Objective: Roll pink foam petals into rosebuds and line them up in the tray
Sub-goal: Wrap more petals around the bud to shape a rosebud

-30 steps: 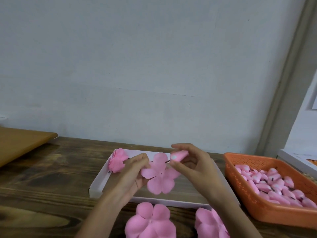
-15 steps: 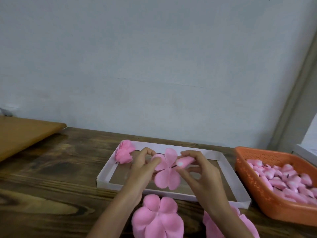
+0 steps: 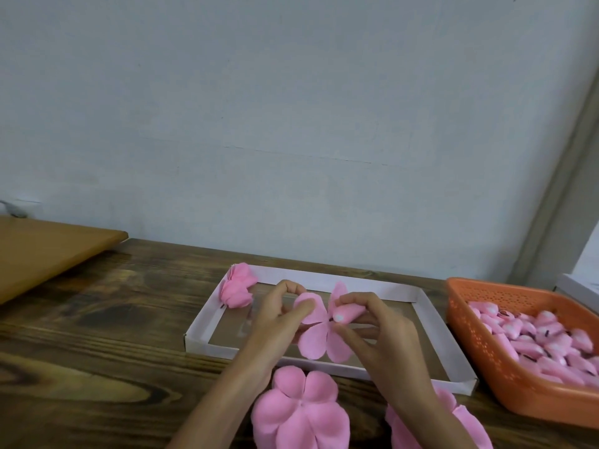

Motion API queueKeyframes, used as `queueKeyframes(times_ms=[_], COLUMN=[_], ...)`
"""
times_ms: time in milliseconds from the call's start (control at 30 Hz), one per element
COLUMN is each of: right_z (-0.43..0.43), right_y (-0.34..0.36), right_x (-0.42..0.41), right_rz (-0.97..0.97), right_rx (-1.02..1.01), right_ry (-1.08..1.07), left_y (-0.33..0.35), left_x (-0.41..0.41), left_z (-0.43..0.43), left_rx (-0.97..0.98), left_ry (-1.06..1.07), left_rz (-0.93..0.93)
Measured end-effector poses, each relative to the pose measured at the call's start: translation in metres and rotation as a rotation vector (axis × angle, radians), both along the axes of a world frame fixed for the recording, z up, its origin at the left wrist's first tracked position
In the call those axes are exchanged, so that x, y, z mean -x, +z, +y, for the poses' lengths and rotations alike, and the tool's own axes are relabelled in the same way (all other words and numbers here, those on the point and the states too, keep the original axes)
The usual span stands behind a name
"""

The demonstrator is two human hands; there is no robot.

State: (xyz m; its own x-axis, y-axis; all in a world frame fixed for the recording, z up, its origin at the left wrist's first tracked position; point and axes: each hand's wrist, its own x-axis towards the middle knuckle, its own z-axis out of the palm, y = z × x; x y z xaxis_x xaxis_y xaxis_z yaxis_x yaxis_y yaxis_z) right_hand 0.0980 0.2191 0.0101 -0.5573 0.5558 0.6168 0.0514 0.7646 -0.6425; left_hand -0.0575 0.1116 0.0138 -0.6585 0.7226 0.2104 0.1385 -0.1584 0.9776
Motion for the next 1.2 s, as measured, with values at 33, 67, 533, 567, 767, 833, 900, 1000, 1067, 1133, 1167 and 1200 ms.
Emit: queueKeyframes(times_ms=[33, 67, 533, 567, 767, 833, 900, 1000, 1067, 1133, 1167, 1200], right_z=[0.000, -0.001, -0.017, -0.016, -0.019, -0.018, -0.017, -0.014, -0.011, -0.006, -0.002, 0.000], right_y=[0.000, -0.001, 0.014, 0.013, 0.011, 0.012, 0.012, 0.010, 0.012, 0.016, 0.017, 0.019], right_x=[0.000, 0.000, -0.004, -0.005, -0.006, -0.006, -0.005, -0.005, -0.006, -0.009, -0.011, -0.013], right_rz=[-0.017, -0.033, -0.162, -0.185, -0.278, -0.288, -0.298, -0.299, -0.259, -0.214, -0.187, -0.164], right_rx=[-0.053, -0.107, -0.169, -0.198, -0.303, -0.294, -0.262, -0.198, -0.137, -0.150, -0.161, -0.169], right_ry=[-0.031, -0.060, -0.110, -0.117, -0.155, -0.146, -0.119, -0.039, 0.003, 0.010, 0.019, 0.035], left_y=[0.000, 0.000, 0.000, 0.000, 0.000, 0.000, 0.000, -0.002, -0.001, 0.000, 0.001, 0.001], left_x=[-0.001, -0.002, -0.004, -0.004, -0.009, -0.010, -0.011, -0.011, -0.011, -0.010, -0.010, -0.010], left_z=[-0.001, -0.001, 0.005, 0.005, 0.005, 0.005, 0.006, 0.004, 0.001, 0.000, -0.001, -0.001], left_rx=[-0.014, -0.032, -0.158, -0.156, -0.194, -0.196, -0.180, -0.159, -0.146, -0.136, -0.132, -0.128], left_ry=[-0.022, -0.043, -0.168, -0.154, -0.172, -0.180, -0.191, -0.232, -0.256, -0.294, -0.305, -0.303], left_rz=[-0.007, -0.005, 0.333, 0.325, 0.296, 0.326, 0.332, 0.325, 0.340, 0.347, 0.344, 0.342])
